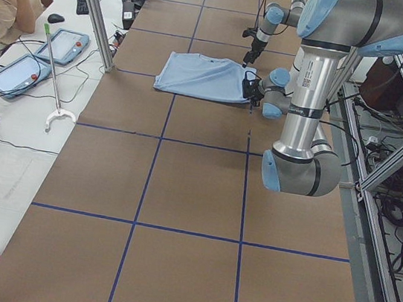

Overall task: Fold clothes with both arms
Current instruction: 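Grasp the near corner with the left gripper while the right gripper approaches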

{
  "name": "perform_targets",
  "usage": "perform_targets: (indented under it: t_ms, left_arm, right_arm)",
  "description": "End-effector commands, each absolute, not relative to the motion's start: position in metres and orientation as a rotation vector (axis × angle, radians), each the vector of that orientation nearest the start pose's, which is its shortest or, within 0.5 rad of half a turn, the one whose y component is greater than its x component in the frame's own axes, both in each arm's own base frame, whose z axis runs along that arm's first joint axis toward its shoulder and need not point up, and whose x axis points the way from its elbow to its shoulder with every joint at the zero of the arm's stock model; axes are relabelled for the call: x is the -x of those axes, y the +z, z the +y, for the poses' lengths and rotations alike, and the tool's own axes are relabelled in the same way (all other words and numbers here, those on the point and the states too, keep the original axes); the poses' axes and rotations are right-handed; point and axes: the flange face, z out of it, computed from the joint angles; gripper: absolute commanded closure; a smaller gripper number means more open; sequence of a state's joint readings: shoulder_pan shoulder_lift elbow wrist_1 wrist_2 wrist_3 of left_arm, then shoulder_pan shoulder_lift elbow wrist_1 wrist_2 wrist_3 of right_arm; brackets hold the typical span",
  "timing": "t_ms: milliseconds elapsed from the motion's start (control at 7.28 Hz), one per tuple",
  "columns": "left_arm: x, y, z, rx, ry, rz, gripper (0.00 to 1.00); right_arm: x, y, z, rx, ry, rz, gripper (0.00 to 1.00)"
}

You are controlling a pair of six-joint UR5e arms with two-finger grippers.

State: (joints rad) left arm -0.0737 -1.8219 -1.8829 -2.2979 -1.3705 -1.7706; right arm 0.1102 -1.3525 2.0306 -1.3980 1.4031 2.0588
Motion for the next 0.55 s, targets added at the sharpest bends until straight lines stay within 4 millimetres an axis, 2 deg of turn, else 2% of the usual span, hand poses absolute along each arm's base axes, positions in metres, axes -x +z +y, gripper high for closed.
perform_targets:
  t_ms: [0,412]
  left_arm:
    - [-0.5457,0.2954,-0.1937,-0.09,-0.362,1.303,1.0]
    - [-0.545,0.2931,-0.1937,-0.09,-0.362,1.307,1.0]
  right_arm:
    - [0.5293,0.3244,-0.2003,-0.016,0.638,-0.866,0.14]
    - [0.5318,0.3282,-0.2006,-0.034,0.642,-0.86,0.19]
